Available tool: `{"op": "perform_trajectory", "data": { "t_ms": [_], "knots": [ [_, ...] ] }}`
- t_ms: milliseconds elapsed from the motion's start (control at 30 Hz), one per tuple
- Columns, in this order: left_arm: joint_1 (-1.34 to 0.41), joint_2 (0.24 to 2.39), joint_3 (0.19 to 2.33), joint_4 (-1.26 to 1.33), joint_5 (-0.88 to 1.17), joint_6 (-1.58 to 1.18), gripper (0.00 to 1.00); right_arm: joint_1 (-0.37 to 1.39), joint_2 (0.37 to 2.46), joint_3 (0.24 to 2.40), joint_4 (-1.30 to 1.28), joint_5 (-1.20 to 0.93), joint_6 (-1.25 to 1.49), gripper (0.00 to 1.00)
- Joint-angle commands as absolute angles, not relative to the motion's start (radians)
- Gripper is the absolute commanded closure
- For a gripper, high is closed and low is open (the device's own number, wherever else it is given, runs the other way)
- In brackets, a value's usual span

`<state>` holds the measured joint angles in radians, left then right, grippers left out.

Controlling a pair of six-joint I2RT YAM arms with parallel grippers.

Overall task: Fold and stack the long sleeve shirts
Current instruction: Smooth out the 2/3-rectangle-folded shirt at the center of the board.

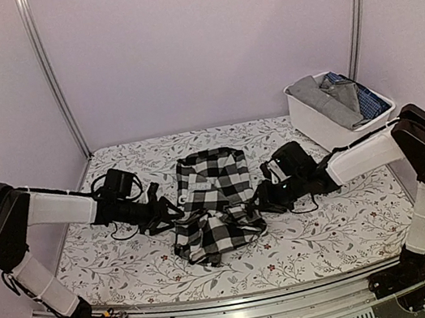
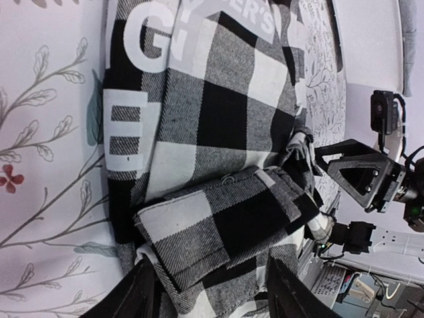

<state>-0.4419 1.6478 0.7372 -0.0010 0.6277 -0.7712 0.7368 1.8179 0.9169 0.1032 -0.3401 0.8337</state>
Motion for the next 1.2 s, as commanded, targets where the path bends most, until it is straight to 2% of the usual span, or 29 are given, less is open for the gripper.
{"op": "perform_trajectory", "data": {
  "t_ms": [0,167,400,567,967,1167],
  "knots": [
    [-0.448,1.589,0.754,-0.132,0.579,-0.689,0.39,0.741,1.738,0.927,0.017,-0.287,0.787,0.57],
    [-0.455,1.51,0.717,-0.194,0.572,-0.656,0.35,0.778,1.67,0.905,-0.049,-0.214,0.716,0.44],
    [-0.522,1.397,0.611,-0.24,0.533,-0.681,0.42,0.867,1.613,0.841,-0.105,-0.116,0.633,0.43],
    [-0.561,1.361,0.54,-0.183,0.519,-0.725,0.43,0.917,1.589,0.829,-0.117,-0.072,0.61,0.43],
    [-0.619,1.475,0.565,-0.074,0.527,-0.749,0.43,0.961,1.68,0.892,-0.124,-0.05,0.585,0.47],
    [-0.657,1.493,0.606,-0.06,0.554,-0.773,0.58,0.969,1.698,0.929,-0.146,-0.048,0.579,0.58]
  ]
}}
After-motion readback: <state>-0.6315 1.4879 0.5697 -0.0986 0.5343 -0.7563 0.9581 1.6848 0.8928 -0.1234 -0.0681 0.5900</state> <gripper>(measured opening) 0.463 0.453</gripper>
